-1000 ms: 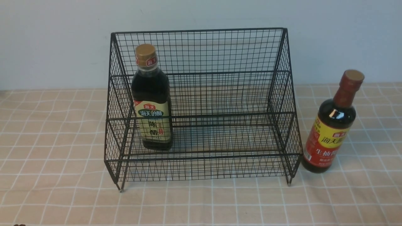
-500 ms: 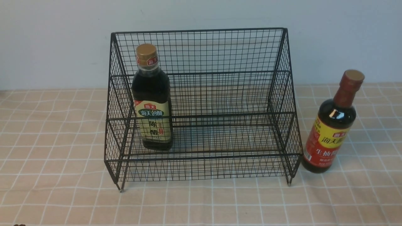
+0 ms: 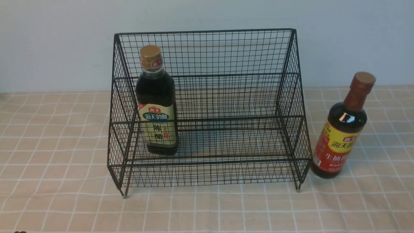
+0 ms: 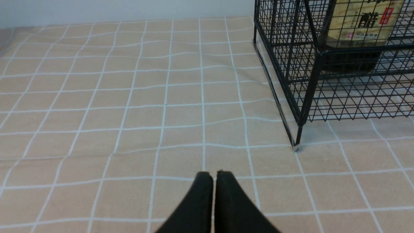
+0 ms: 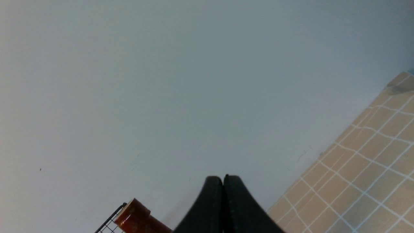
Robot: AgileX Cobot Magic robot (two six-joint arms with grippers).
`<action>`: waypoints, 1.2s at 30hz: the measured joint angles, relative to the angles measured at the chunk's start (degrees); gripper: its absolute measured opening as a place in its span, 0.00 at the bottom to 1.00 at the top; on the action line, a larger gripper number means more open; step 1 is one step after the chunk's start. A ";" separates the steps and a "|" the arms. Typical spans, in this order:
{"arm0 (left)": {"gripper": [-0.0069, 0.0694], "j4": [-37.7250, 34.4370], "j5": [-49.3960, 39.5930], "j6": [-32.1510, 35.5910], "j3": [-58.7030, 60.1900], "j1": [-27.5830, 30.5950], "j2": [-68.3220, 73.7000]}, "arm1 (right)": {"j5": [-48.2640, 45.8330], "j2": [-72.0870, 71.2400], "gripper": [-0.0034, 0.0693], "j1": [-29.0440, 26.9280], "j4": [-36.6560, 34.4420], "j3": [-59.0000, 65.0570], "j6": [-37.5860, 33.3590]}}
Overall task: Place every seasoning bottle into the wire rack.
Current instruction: Use the right arm to grab the condiment bottle closest to it
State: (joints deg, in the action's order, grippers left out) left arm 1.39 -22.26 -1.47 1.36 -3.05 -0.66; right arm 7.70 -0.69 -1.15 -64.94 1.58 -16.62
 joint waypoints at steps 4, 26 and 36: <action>0.08 0.00 0.00 0.00 0.00 0.00 0.00 | -1.48 0.00 0.03 0.00 4.98 -3.03 -3.45; 0.08 0.00 0.00 0.00 0.00 0.00 0.00 | -14.92 36.77 0.03 4.69 33.93 -29.51 -21.74; 0.08 0.00 0.00 0.00 0.00 0.00 0.00 | -0.87 50.54 0.10 17.81 28.77 -30.64 -22.60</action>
State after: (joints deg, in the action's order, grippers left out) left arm 1.39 -22.26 -1.47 1.36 -3.05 -0.66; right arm 6.83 49.85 16.66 -36.17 -29.06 -39.23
